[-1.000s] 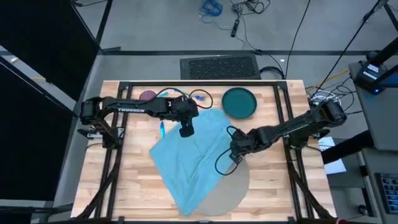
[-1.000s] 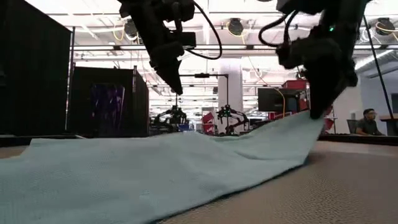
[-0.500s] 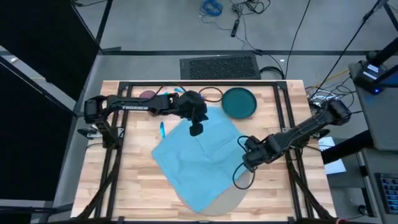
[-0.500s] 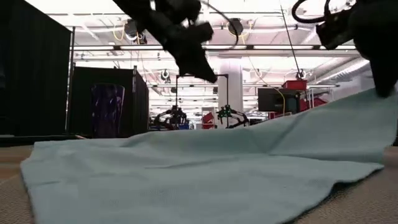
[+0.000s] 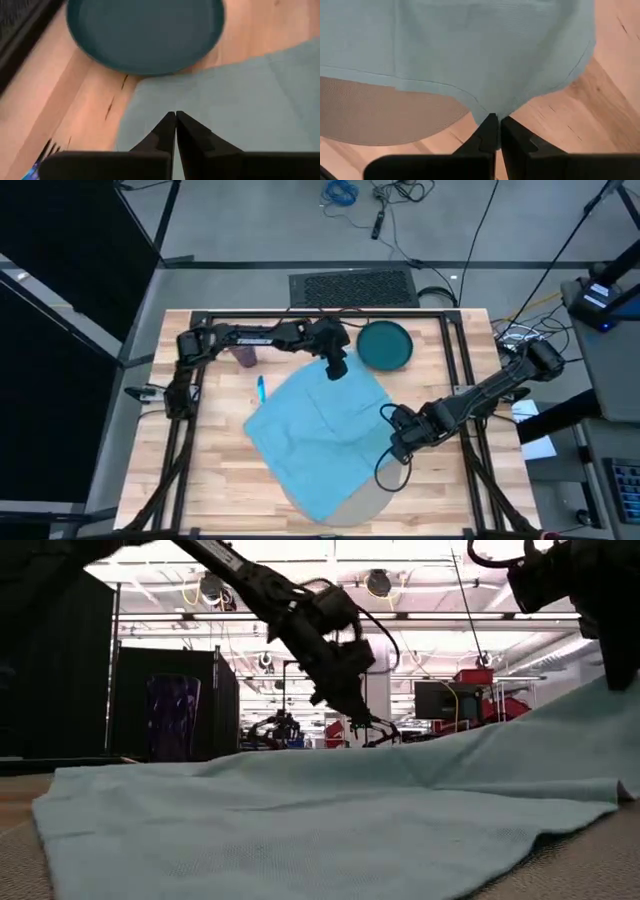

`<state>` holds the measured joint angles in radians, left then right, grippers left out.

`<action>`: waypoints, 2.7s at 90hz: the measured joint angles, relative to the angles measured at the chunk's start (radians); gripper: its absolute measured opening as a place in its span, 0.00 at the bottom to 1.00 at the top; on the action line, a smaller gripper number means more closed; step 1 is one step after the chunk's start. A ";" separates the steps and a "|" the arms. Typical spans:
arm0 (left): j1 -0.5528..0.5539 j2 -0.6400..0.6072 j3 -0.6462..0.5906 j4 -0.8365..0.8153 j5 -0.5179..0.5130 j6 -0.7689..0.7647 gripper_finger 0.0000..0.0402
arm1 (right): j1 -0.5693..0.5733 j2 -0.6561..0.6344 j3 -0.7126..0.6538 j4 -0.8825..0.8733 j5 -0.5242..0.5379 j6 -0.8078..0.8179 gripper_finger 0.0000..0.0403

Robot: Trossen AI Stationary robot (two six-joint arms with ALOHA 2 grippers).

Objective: Set table place
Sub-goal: Fold the blue napkin

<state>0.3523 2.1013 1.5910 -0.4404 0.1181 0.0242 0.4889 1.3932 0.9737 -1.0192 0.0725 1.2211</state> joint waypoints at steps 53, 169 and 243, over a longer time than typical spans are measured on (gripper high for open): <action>-0.034 0.108 0.133 -0.143 -0.145 0.011 0.31 | 0.003 0.000 0.000 0.002 -0.023 -0.029 0.00; -0.014 0.135 0.132 -0.237 -0.203 0.039 0.31 | 0.004 0.000 0.000 0.051 -0.055 -0.026 0.00; -0.044 0.148 0.135 -0.301 -0.261 -0.007 0.01 | 0.004 -0.001 0.096 0.000 -0.015 -0.063 0.00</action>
<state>0.3084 2.2494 1.7256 -0.7418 -0.1425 0.0169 0.4931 1.3927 1.0697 -1.0196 0.0577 1.1580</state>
